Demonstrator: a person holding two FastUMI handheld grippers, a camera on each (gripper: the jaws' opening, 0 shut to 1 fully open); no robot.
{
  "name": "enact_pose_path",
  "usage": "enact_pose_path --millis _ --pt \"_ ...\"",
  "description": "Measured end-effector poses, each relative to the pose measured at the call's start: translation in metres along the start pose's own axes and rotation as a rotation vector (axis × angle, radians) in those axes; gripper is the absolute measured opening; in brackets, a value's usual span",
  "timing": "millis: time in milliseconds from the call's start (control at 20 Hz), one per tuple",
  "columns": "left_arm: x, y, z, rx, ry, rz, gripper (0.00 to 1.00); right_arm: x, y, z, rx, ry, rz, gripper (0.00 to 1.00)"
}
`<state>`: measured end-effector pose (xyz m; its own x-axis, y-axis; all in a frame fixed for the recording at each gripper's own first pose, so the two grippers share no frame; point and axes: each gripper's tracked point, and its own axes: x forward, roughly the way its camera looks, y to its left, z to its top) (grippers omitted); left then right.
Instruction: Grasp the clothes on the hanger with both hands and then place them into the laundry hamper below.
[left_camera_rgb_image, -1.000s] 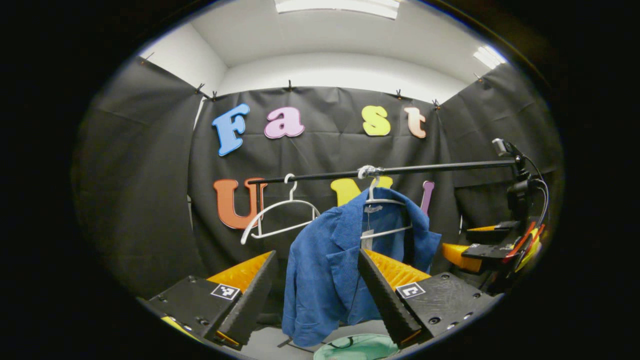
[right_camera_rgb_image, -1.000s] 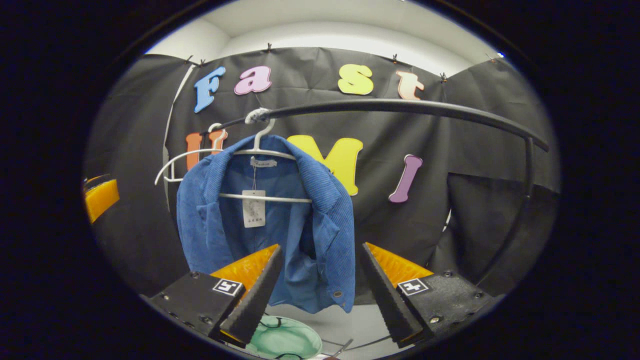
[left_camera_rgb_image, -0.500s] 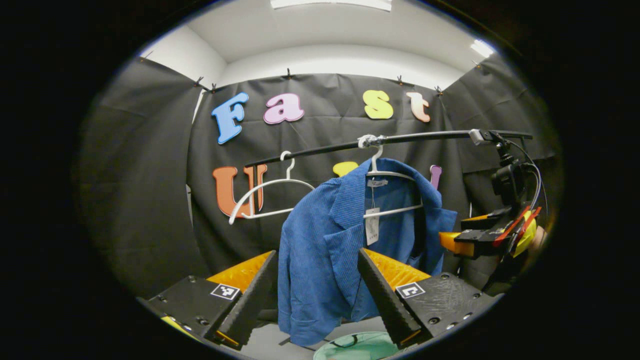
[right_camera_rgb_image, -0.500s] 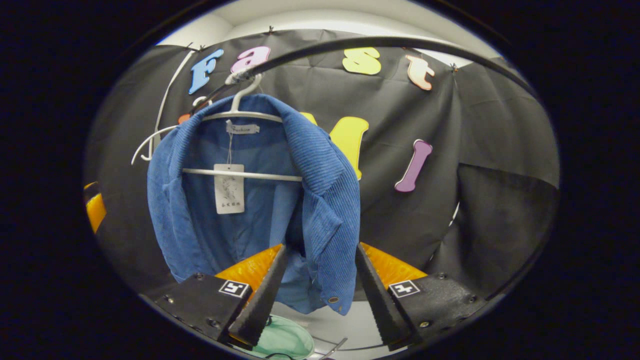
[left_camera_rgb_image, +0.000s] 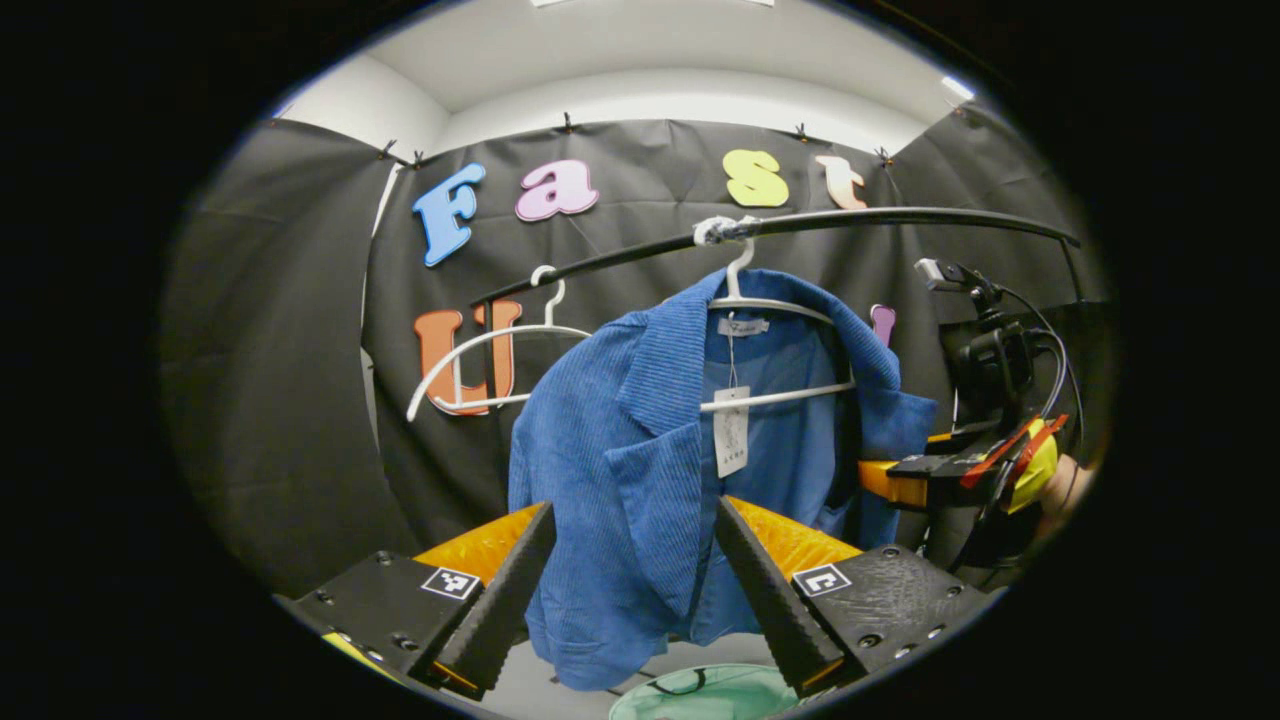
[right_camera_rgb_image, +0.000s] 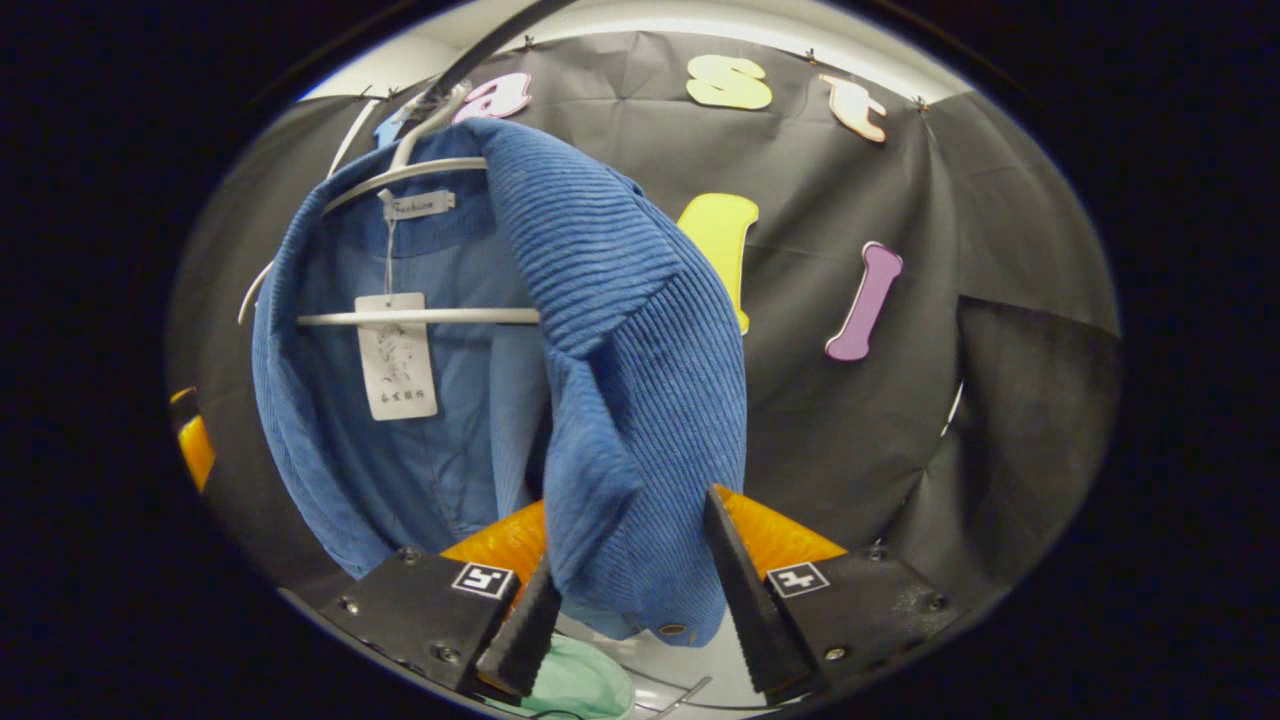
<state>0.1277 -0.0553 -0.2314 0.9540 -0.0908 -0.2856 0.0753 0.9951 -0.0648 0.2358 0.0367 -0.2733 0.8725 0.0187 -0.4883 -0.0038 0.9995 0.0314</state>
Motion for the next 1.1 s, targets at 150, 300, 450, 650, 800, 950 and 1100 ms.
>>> enact_pose_path --millis 150,300,450,650,800,950,1100 --pt "0.015 -0.008 -0.007 -0.040 0.013 0.010 0.98 0.008 -0.001 0.002 0.016 -0.005 0.035 0.69" --pt "0.039 -0.009 -0.021 -0.074 0.043 0.036 0.98 0.014 -0.004 0.008 0.015 -0.021 0.044 0.57" --pt "0.063 -0.008 -0.030 -0.072 0.067 0.075 1.00 0.018 -0.007 0.011 0.009 -0.030 0.045 0.52" --pt "0.092 0.002 -0.040 -0.077 0.079 0.161 0.94 0.022 -0.007 0.014 0.022 -0.031 0.063 0.37" --pt "0.106 0.003 -0.043 -0.075 0.092 0.171 0.98 0.024 -0.006 0.016 0.043 -0.016 0.110 0.26" --pt "0.113 0.000 -0.041 -0.088 0.091 0.159 0.78 0.023 -0.014 0.021 0.086 -0.017 0.132 0.21" --pt "0.116 0.002 -0.045 -0.072 0.126 0.150 0.45 0.021 -0.020 0.023 0.112 -0.014 0.152 0.14"
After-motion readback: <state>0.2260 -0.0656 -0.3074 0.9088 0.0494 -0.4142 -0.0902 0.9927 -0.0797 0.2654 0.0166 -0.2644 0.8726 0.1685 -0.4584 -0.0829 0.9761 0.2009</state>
